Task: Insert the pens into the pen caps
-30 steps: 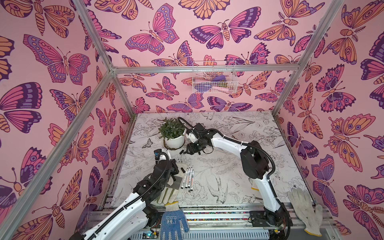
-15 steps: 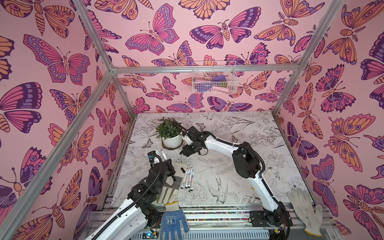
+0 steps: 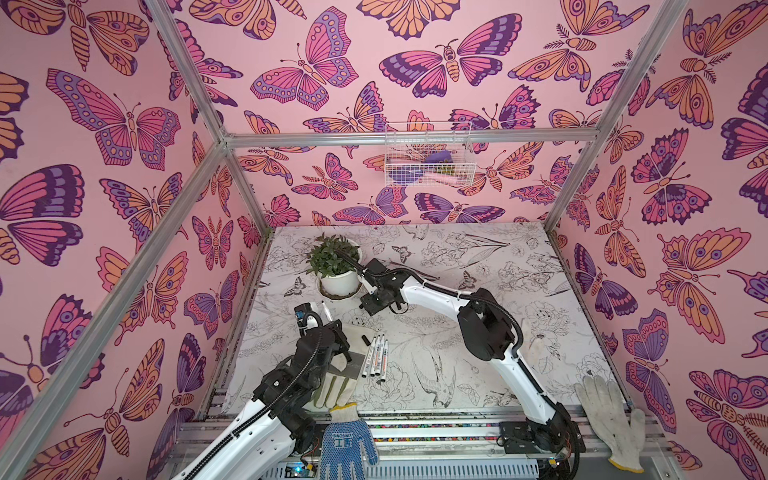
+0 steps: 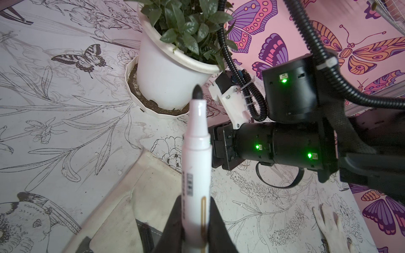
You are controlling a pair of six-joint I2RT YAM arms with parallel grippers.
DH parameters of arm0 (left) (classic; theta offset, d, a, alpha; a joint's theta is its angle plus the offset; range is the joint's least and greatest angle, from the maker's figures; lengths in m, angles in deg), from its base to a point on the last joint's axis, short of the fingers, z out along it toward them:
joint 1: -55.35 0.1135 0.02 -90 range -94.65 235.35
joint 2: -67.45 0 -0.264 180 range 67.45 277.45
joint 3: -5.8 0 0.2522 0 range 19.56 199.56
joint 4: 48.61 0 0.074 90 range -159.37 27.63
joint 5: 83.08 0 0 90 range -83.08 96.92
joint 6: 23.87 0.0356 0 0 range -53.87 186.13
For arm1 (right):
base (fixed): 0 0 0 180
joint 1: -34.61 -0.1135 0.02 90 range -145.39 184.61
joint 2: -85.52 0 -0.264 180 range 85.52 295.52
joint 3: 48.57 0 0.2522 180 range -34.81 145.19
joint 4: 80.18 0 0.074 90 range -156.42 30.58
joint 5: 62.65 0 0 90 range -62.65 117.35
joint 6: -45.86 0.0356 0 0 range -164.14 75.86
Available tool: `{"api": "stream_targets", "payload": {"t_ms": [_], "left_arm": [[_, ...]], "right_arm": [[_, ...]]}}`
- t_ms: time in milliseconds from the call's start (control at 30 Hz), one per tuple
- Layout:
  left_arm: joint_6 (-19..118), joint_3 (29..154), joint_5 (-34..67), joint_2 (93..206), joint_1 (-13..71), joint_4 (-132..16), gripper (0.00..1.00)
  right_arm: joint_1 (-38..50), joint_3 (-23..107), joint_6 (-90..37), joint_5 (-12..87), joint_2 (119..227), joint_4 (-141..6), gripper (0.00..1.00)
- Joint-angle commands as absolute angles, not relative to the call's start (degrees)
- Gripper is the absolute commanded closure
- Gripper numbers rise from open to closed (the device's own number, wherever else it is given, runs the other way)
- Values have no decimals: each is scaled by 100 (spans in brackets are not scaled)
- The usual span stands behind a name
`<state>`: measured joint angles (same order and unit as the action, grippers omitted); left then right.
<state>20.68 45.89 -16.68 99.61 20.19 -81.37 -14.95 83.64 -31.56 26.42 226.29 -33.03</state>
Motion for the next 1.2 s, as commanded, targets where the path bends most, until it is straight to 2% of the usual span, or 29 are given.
{"api": "stream_targets", "payload": {"t_ms": [0,267,600,800,967,1067,1167], "left_arm": [[2191,4642,-1732,9867,2056,-8353,100],[2236,4633,-1719,9821,2056,-8425,100],[2403,4681,-1651,9967,2055,-8396,100],[2968,4751,-1183,10217,2055,-8186,100],[3705,4734,-132,10578,2061,-7657,100],[3901,4787,447,11005,2061,-7241,100],[3930,4984,612,11557,2046,-7037,100]], "right_arm": [[-1531,8449,-3044,2462,22922,-3112,40],[-1574,8149,-2982,2184,22786,-3060,48],[-1512,7792,-3026,2128,22262,-3329,66],[-1265,6729,-3101,2683,21118,-4171,67],[-783,5551,-3036,3083,19960,-4328,67],[-619,4826,-3263,3001,19427,-3998,67],[-597,4163,-3473,2743,19127,-3662,67]]}}
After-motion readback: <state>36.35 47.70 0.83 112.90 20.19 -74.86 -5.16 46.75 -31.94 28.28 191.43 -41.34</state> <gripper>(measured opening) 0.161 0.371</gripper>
